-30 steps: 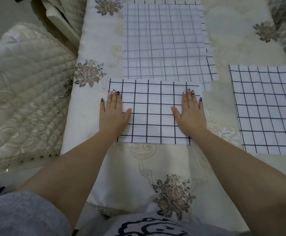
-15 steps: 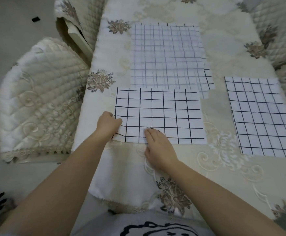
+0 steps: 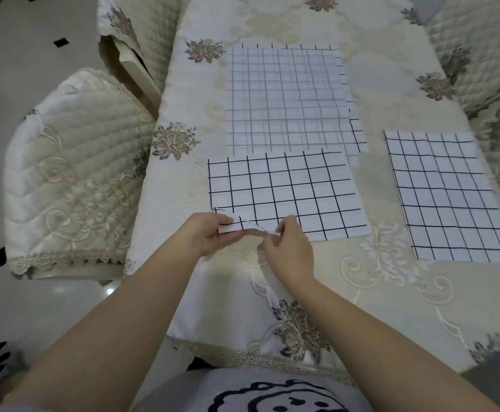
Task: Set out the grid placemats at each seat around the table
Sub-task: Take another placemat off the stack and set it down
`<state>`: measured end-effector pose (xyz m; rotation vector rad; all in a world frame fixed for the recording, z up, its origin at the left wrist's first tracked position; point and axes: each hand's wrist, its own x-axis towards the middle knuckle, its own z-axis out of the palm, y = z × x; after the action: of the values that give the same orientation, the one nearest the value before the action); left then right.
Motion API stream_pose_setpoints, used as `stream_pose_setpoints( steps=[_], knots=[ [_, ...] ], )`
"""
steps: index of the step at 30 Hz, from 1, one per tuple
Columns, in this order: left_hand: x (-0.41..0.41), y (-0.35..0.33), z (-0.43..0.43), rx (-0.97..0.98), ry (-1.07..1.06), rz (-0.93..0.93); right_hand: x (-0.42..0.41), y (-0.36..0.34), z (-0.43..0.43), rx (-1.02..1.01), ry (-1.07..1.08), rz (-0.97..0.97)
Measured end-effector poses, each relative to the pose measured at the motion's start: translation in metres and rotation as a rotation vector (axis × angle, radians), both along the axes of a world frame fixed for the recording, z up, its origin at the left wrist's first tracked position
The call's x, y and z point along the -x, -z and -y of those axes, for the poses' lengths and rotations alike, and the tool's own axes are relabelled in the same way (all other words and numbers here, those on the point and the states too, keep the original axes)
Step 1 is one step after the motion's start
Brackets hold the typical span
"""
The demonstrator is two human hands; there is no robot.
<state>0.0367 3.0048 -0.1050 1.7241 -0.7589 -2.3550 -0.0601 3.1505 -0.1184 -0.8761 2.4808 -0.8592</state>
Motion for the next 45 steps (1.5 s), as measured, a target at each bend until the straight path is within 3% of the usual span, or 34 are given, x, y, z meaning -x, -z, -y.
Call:
stream_pose_setpoints(
  steps=[2,4,5,7,11,14,17,22,26,30,37,40,45],
  knots=[
    [0.01,-0.003,-0.011,-0.027,-0.027,-0.042,-0.001,-0.012,0.0,-0.017,0.292,0.554],
    [0.018,-0.004,-0.02,-0.041,-0.029,-0.083,0.002,-0.015,0.001,0.09,0.561,1.081],
    [0.02,-0.003,-0.023,-0.052,-0.013,-0.099,0.006,-0.013,0.001,0.185,0.647,1.241],
    [0.024,-0.002,-0.031,-0.069,0.049,-0.119,0.018,-0.007,-0.002,0.39,0.776,1.37],
    [0.023,0.0,-0.043,-0.105,0.184,-0.15,0.041,-0.004,-0.011,0.592,0.962,1.338],
    [0.02,0.004,-0.043,-0.105,0.203,-0.172,0.055,-0.004,-0.02,0.526,0.996,1.261],
    [0.018,0.008,-0.035,-0.09,0.093,-0.175,0.07,0.002,-0.03,0.433,0.966,1.213],
    [0.019,0.01,-0.01,-0.096,-0.124,-0.221,0.094,0.012,-0.051,0.393,0.854,1.289],
    [0.027,0.006,0.004,-0.114,-0.16,-0.227,0.109,0.02,-0.071,0.285,0.792,1.291],
    [0.043,0.007,0.013,0.049,0.091,0.041,0.118,0.018,-0.089,0.15,0.672,1.228],
    [0.082,0.006,0.002,0.348,0.586,0.235,0.134,0.01,-0.108,0.03,0.545,1.132],
    [0.096,0.006,-0.008,0.439,0.648,0.272,0.14,0.008,-0.108,0.092,0.609,1.037],
    [0.109,0.01,-0.021,0.519,0.611,0.246,0.152,0.017,-0.109,0.098,0.64,0.707]
  ],
)
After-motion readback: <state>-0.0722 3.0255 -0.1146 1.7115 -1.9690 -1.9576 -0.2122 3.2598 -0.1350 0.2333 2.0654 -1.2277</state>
